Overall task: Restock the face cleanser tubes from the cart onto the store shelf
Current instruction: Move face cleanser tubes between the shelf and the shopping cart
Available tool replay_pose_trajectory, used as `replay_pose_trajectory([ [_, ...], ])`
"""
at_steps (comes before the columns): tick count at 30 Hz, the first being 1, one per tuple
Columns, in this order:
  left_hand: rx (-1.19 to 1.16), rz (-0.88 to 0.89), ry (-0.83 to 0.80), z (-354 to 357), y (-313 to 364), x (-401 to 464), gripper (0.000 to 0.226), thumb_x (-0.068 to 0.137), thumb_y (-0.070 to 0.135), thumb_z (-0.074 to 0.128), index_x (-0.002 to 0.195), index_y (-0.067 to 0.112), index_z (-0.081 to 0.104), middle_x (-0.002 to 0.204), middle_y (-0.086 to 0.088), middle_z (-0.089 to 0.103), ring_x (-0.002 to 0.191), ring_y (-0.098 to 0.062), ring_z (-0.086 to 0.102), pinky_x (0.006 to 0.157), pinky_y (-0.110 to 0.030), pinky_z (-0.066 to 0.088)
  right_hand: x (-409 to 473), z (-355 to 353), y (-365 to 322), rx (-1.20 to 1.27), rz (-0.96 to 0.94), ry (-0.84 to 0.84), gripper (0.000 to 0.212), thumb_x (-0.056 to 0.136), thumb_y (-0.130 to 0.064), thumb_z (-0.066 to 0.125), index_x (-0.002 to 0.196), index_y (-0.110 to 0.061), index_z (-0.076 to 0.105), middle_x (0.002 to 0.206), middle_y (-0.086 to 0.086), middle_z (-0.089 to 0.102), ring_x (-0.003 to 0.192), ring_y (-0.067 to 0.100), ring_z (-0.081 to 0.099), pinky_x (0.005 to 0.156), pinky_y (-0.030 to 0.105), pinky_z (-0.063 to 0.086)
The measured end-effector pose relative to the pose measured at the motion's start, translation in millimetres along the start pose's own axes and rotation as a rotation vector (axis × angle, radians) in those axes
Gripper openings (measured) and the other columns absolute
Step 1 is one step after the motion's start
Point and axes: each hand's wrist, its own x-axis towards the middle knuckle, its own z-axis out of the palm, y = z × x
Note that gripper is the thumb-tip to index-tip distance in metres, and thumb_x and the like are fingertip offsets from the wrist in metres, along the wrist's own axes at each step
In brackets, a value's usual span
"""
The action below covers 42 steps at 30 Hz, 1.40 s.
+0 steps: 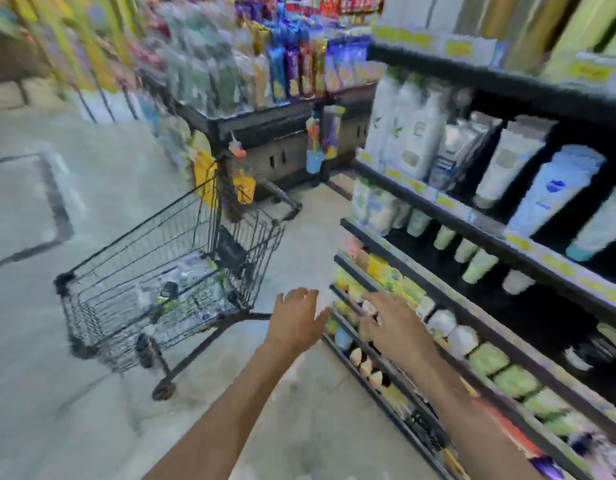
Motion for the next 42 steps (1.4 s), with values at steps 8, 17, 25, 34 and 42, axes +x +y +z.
replay_pose_trajectory([
  [8, -0.079, -0.296, 0.068, -45.7, -197.1, -13.7, 0.049, 0.102, 0.051, 0.05, 0.133, 0.014, 0.056, 0.134, -0.009, 0.06, 0.124, -0.032, 0.055, 0.106, -0.044, 0.042, 129.8, 79.0, -155.5, 0.003, -0.248, -0.134, 0.047, 0.106, -0.044, 0.049, 0.15, -0.028, 0.046, 0.155, -0.007, 0.046, 0.146, 0.014, 0.036, 0.114, 0.035, 0.037],
  [17, -0.109, -0.491, 0.068, -59.6, -318.0, 7.3, 0.054, 0.101, 0.051, 0.051, 0.136, 0.01, 0.055, 0.131, -0.012, 0.061, 0.122, -0.033, 0.056, 0.102, -0.043, 0.045, 236.7, 139.7, -248.3, -0.001, -0.327, -0.29, 0.05, 0.105, -0.041, 0.052, 0.152, -0.025, 0.046, 0.156, -0.002, 0.044, 0.145, 0.018, 0.037, 0.114, 0.035, 0.036],
  [25, -0.169, -0.649, 0.004, -47.5, -391.1, 76.7, 0.055, 0.101, 0.047, 0.054, 0.139, 0.009, 0.054, 0.129, -0.014, 0.063, 0.119, -0.033, 0.058, 0.098, -0.042, 0.048, 352.0, 204.5, -277.0, 0.017, -0.331, -0.446, 0.051, 0.104, -0.041, 0.053, 0.151, -0.02, 0.046, 0.151, 0.0, 0.049, 0.136, 0.022, 0.047, 0.107, 0.04, 0.045],
  [34, -0.267, -0.814, -0.13, -20.7, -470.4, 159.8, 0.051, 0.102, 0.044, 0.054, 0.138, 0.009, 0.053, 0.134, -0.016, 0.058, 0.12, -0.035, 0.056, 0.096, -0.044, 0.048, 468.5, 281.6, -291.4, -0.048, -0.27, -0.623, 0.049, 0.103, -0.037, 0.056, 0.148, -0.02, 0.047, 0.143, 0.007, 0.054, 0.127, 0.029, 0.054, 0.096, 0.038, 0.046],
  [42, -0.449, -0.953, -0.264, 55.4, -567.2, 225.2, 0.04, 0.098, 0.034, 0.062, 0.127, 0.007, 0.056, 0.122, -0.014, 0.06, 0.108, -0.033, 0.06, 0.084, -0.041, 0.048, 548.6, 406.5, -309.7, -0.005, -0.093, -0.733, 0.047, 0.098, -0.034, 0.063, 0.141, -0.015, 0.057, 0.137, 0.012, 0.062, 0.119, 0.031, 0.062, 0.093, 0.038, 0.049],
])
